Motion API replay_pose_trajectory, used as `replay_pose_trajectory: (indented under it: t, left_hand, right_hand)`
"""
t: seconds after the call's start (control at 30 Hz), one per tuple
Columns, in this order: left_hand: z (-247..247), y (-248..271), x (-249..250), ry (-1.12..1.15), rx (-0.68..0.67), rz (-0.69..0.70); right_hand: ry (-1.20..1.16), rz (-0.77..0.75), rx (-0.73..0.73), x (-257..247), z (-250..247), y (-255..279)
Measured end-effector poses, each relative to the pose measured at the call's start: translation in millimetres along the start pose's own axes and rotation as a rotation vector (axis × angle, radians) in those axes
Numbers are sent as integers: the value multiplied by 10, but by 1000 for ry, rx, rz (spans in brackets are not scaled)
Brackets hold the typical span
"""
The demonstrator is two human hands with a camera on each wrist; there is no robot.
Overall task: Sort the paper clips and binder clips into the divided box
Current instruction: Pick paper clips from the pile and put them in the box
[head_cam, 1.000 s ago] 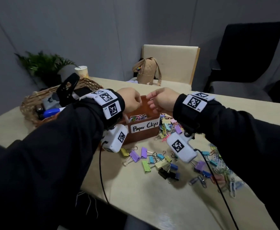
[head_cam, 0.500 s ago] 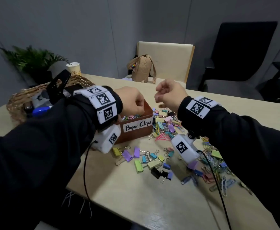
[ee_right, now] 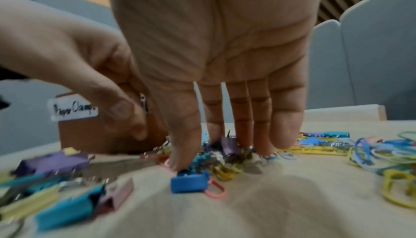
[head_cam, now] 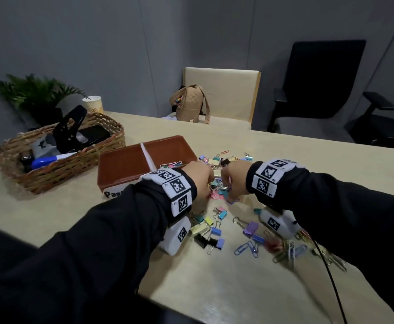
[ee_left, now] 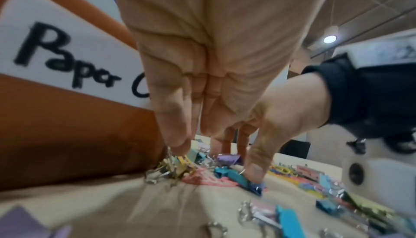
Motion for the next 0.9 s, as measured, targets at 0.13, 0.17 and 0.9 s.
replay_pose_trajectory:
  t: [0.13,0.17,0.9]
  left_hand:
    - [39,-67,12,-79,-30,-2]
    - [49,-77,16,-89,-42,3]
    - [173,-397,115,-273,-169,-109]
  right_hand:
    - [2,-3,-20,43,53,71]
    - [-42,0,-29,85,59,81]
    - [106,-146,-44,28,162,230]
Point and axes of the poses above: each hand's wrist, its own y-axis away from the middle knuckle, its own z-axis out of the palm, x = y × z, the point moved 5 cm from there along -y, towards the middle knuckle, and after that the axes turned 9 degrees about -x, right-handed, at the moved point
